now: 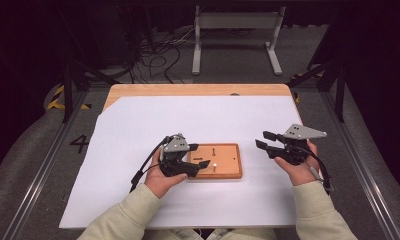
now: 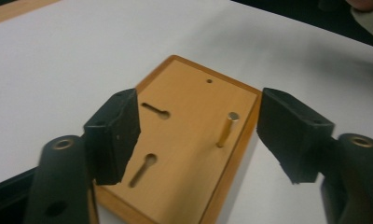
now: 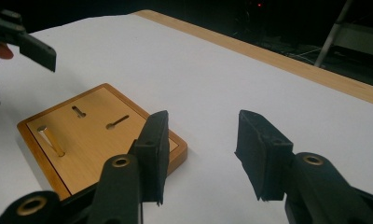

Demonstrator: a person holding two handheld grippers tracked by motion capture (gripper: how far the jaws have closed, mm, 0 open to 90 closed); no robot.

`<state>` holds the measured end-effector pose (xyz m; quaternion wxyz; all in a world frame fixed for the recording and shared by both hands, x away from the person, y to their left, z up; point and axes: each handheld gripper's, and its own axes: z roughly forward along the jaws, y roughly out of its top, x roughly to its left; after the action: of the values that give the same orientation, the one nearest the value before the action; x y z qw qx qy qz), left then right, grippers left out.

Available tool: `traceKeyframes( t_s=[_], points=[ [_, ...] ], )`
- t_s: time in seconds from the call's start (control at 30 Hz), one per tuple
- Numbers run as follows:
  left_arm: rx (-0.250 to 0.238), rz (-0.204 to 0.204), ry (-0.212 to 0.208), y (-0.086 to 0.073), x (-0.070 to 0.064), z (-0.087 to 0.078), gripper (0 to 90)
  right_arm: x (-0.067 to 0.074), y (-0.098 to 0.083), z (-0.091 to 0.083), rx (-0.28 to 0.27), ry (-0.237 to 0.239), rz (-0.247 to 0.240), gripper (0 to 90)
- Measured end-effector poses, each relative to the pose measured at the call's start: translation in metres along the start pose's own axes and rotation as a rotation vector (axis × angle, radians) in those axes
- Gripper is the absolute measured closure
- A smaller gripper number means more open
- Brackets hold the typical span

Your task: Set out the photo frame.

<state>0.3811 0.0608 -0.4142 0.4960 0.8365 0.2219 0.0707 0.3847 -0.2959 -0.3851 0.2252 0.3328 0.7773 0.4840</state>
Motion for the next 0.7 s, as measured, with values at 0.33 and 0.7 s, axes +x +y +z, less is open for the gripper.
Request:
traceKeyframes(
  t_s=[0.33,0.7],
  points=[
    [0.024,-0.001,-0.053,-0.004,-0.006,0.023,48.3,-0.001,0.0,-0.001,-0.002,0.001,0.005,55.2],
    [0.062,-0.017,-0.106,-0.011,0.001,0.042,65.6,-0.001,-0.001,-0.002,0.0,0.001,0.005,55.3]
  ],
)
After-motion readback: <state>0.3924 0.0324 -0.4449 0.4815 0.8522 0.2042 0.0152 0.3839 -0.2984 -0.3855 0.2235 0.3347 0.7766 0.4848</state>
